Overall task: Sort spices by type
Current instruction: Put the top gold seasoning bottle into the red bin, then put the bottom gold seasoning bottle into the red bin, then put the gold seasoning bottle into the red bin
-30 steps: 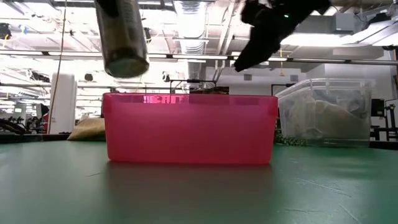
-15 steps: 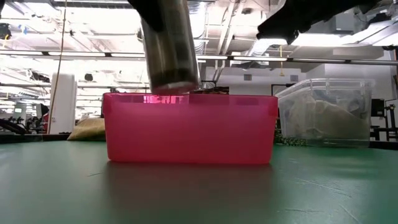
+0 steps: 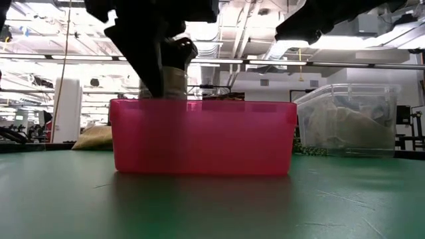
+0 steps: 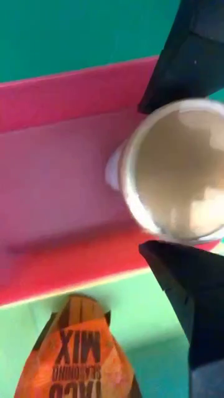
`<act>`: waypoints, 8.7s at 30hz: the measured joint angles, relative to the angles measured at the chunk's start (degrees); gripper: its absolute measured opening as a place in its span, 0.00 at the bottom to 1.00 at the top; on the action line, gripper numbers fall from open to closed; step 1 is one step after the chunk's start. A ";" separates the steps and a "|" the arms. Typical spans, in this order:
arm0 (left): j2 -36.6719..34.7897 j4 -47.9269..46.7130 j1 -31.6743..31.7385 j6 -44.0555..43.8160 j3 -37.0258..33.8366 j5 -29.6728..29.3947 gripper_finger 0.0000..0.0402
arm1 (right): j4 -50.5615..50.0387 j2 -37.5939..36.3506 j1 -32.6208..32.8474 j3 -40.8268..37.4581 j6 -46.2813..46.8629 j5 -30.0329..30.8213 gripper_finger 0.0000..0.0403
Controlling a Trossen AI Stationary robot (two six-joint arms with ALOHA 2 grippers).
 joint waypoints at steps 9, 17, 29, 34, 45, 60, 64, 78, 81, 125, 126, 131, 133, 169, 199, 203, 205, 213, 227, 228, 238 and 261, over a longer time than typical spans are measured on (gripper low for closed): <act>-0.28 0.08 -0.03 -0.54 1.15 -0.49 0.85 | 1.41 0.00 0.00 -0.02 0.00 0.00 0.45; -4.99 -3.00 -2.96 0.65 6.20 -4.22 0.85 | 1.37 0.02 0.00 -0.02 0.00 0.00 0.45; -7.59 -5.97 -21.74 -8.55 6.31 -2.13 0.85 | 1.36 0.02 -0.68 -0.02 0.00 0.02 0.45; -7.57 -10.68 -24.85 -14.70 6.20 -5.52 0.85 | 2.92 0.02 -0.60 -0.02 0.49 0.02 0.45; -3.82 -9.02 -25.14 -13.00 3.32 -1.82 0.86 | 3.41 1.22 0.20 -0.04 0.63 0.02 0.45; -3.84 -8.71 -25.29 -8.71 -0.93 0.75 0.86 | 3.37 1.29 0.20 -0.04 0.36 0.00 0.45; -3.84 -8.78 -25.29 -7.25 -3.54 0.88 0.86 | 3.37 1.29 0.20 -0.04 0.00 0.00 0.45; -3.84 -2.72 -24.13 -7.37 -9.56 2.72 0.74 | 3.36 1.29 0.20 -0.04 -0.02 0.00 0.45; -3.84 -2.51 -23.53 -7.61 -9.56 3.75 0.67 | 3.37 1.29 0.20 -0.04 -0.02 0.00 0.45; -2.89 3.00 4.97 4.87 10.03 3.19 0.67 | 3.17 1.28 -0.26 -0.02 -1.11 4.90 0.45; -2.56 2.87 5.23 4.89 10.03 3.10 0.67 | 3.11 1.27 -0.43 -0.02 -1.09 4.92 0.45; 2.09 1.33 5.42 7.02 9.96 3.46 0.67 | 2.89 1.27 -0.55 0.02 -1.07 4.96 0.45; 3.55 0.36 5.40 7.98 9.96 3.49 0.67 | 2.73 1.27 -0.55 0.02 -1.07 4.96 0.45; -6.45 -21.19 -9.26 -7.53 9.33 -2.50 0.89 | 1.74 1.27 -0.42 0.02 -0.60 4.94 0.45; -6.53 -26.61 -24.61 -25.59 -14.59 10.88 0.89 | 2.33 1.27 -0.42 0.02 0.50 4.93 0.45; -6.53 -25.73 -24.61 -24.56 -15.44 11.04 0.89 | 2.33 1.27 -0.42 0.02 0.44 4.92 0.45; -6.53 -24.55 -24.60 -24.13 -15.44 11.02 0.88 | 2.33 1.27 -0.42 0.02 0.44 4.92 0.45; -6.55 -24.36 -24.59 -22.95 -15.41 10.83 0.67 | 2.33 1.27 -0.42 0.00 0.46 4.92 0.45; -6.50 -32.35 -20.56 -16.38 -5.41 7.98 0.67 | 2.76 1.27 -0.42 -0.04 0.48 4.92 0.45; -6.50 -32.17 -19.98 -15.71 -3.59 7.74 0.67 | 2.80 1.27 -0.42 -0.04 0.48 4.92 0.45; -1.03 -39.48 -13.79 -6.62 11.03 -0.12 0.67 | 2.77 1.27 -0.46 -0.04 0.42 4.90 0.45; 1.83 -36.39 -9.18 5.60 14.75 -10.50 0.67 | 2.74 1.27 -0.46 -0.04 -0.02 4.90 0.45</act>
